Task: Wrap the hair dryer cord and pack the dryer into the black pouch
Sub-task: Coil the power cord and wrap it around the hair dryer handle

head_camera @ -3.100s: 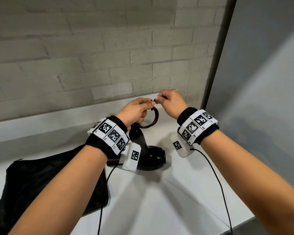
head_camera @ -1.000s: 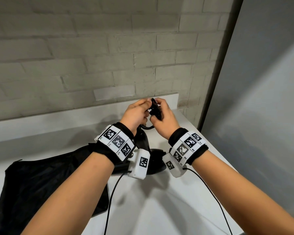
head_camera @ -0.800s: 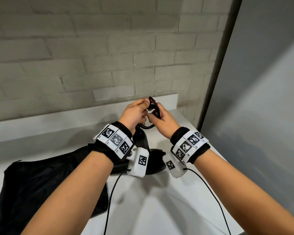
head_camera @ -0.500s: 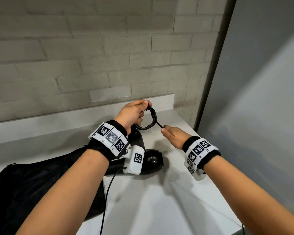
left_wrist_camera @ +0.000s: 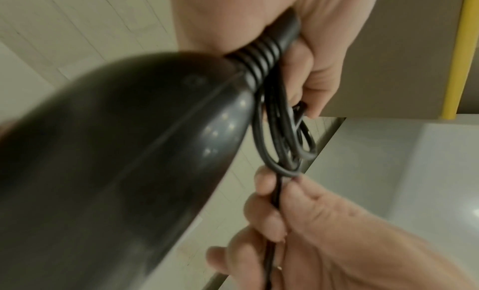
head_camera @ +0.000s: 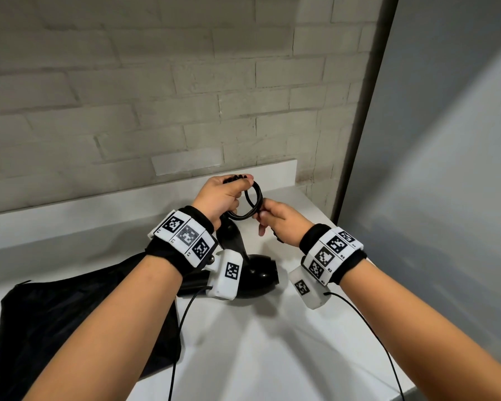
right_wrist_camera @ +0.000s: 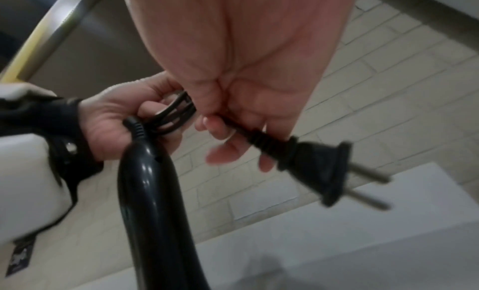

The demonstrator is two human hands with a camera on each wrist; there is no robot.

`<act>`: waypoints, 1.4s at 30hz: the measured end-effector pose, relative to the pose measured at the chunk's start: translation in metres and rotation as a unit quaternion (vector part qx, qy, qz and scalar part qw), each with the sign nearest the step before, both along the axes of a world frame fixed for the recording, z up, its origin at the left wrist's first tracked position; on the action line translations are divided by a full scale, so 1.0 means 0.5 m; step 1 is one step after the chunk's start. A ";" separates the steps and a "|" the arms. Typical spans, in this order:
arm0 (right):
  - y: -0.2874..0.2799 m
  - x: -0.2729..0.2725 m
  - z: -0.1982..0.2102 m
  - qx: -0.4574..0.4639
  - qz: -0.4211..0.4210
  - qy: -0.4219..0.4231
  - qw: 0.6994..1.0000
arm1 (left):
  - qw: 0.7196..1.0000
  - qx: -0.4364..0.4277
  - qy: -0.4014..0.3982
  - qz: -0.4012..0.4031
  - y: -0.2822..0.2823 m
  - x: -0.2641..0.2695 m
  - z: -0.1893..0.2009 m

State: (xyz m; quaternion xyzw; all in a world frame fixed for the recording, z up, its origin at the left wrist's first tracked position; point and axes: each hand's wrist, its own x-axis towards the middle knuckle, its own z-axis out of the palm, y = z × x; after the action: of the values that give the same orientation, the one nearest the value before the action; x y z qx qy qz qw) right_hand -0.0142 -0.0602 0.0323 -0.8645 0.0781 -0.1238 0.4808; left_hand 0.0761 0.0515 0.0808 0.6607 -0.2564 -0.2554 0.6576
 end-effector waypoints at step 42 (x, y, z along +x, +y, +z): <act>0.014 -0.046 0.096 -0.314 -0.107 -0.025 0.943 | 0.996 -0.078 0.053 0.005 -0.003 0.001 0.008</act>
State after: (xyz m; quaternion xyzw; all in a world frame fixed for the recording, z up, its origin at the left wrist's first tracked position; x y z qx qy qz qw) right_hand -0.0374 -0.0535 0.0801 -0.9549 0.1151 -0.2142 0.1705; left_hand 0.0765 0.0501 0.0849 0.5941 -0.2367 -0.2663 0.7211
